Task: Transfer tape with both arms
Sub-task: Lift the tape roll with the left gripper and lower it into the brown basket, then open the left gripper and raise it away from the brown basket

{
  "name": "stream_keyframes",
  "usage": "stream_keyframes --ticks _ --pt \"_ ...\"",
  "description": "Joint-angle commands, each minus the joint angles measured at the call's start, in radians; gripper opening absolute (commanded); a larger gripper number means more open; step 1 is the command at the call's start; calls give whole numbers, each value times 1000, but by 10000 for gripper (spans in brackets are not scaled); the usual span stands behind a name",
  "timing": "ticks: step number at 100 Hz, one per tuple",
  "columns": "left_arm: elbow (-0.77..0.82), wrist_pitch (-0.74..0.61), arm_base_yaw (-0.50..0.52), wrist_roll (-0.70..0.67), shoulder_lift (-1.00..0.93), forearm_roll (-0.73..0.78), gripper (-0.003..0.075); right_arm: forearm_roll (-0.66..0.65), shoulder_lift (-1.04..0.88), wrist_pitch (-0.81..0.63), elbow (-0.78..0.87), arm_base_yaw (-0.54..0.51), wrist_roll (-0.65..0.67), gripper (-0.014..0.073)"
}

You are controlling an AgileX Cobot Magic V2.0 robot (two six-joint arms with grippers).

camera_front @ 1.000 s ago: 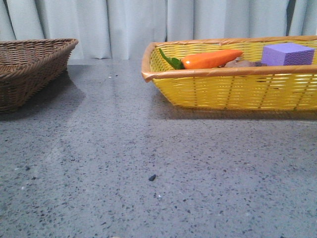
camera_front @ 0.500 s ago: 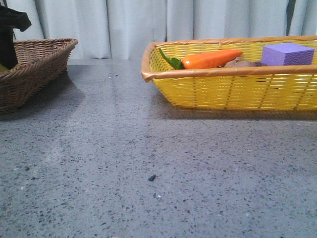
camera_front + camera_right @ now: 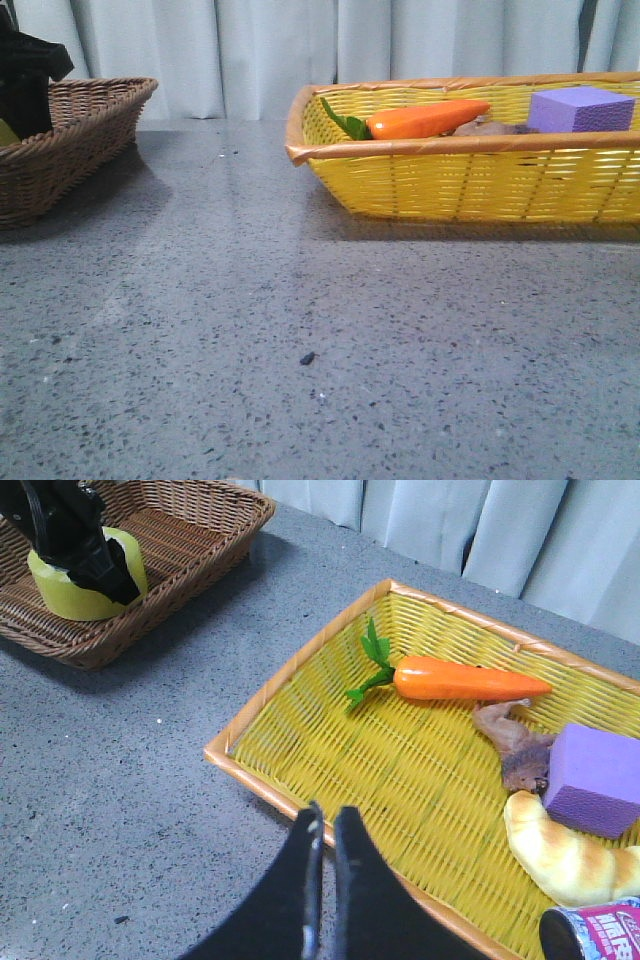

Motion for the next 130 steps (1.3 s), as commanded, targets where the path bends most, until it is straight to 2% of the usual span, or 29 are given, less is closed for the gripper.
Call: stream_keyframes --ticks 1,28,43,59,81,130 --pt "-35 -22 1 -1 -75 -17 354 -34 -5 -57 -23 -3 -2 -74" --pt "-35 -23 1 -1 -225 -43 354 -50 -11 -64 -14 -3 -2 -74" --pt "-35 -23 1 -1 -351 -106 342 -58 -51 -123 68 -3 31 -74" --pt "-21 -16 -4 -1 -493 -150 191 -58 -141 -218 182 -3 31 -74" --pt "61 -29 -4 -1 -685 -197 -22 -90 -289 -223 270 -3 31 -74" --pt "530 -314 -4 0 -1167 -197 -20 -180 -578 -183 381 -3 31 -74"
